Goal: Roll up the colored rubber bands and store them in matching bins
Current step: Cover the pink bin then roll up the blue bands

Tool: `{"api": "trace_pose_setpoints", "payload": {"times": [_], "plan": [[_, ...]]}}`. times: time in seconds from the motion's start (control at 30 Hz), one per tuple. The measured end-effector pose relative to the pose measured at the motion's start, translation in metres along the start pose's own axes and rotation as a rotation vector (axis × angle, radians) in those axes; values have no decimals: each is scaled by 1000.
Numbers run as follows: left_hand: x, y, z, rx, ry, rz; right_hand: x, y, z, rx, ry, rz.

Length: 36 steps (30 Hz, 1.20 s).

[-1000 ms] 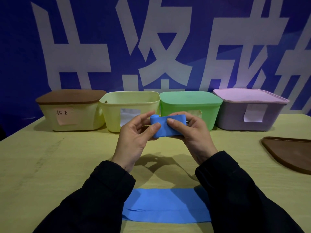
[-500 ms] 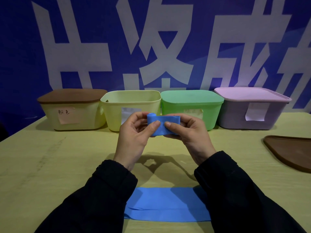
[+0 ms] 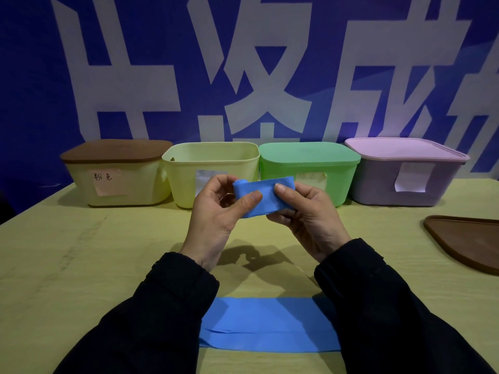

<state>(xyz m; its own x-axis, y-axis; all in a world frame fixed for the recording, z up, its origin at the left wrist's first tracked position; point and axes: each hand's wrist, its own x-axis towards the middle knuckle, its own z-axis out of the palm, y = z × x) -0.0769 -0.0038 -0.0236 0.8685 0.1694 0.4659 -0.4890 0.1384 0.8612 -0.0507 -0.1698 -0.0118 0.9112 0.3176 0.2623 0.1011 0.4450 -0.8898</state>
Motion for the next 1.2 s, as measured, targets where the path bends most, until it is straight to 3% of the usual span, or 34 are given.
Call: {"api": "trace_pose_setpoints", "payload": {"times": [0.33,0.67,0.93,1.2], "plan": [[-3,2,2,-61,-100,-49,1,3,1,-31,40,-12],[-6,-1,5,83,-139,-32,3,12,2,-256,79,-157],[0,-2,2,3,36,-34,4,8,-2,-115,43,-75],[-1,1,3,-28,-58,-19,4,6,-1,39,17,-7]]}}
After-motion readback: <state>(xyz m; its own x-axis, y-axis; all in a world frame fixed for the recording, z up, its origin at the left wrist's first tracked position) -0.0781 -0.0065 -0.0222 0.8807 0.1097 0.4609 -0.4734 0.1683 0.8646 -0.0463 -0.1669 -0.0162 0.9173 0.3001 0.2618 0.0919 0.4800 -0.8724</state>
